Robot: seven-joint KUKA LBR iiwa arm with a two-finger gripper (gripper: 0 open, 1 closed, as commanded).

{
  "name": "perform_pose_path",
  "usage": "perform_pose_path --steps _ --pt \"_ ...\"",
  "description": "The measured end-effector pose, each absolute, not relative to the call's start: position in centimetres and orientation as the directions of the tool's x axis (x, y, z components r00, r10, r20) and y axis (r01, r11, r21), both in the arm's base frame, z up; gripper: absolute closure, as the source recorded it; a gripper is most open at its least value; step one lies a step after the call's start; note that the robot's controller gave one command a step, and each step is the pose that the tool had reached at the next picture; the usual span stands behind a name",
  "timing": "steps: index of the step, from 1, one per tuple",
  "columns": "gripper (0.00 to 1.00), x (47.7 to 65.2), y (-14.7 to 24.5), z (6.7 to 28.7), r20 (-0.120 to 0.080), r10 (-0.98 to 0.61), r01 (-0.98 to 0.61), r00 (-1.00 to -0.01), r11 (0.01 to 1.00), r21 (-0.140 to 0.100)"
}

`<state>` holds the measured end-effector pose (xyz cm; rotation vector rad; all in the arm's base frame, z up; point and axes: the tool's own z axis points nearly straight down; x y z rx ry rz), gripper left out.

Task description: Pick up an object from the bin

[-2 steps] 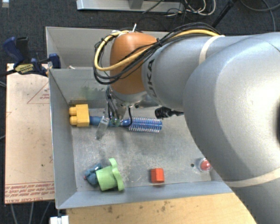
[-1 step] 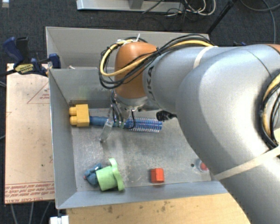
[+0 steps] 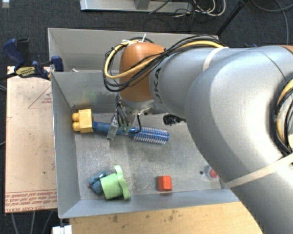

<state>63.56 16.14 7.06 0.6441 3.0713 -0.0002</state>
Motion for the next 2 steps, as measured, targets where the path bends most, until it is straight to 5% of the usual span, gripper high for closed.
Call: perform_pose_path --steps 1,2 --pt "1.00 63.9 16.5 17.9 -0.008 0.385 0.385 -0.923 0.923 0.006" --pt "1.00 61.6 14.3 26.5 -0.008 0.337 0.337 -0.941 0.941 0.004"
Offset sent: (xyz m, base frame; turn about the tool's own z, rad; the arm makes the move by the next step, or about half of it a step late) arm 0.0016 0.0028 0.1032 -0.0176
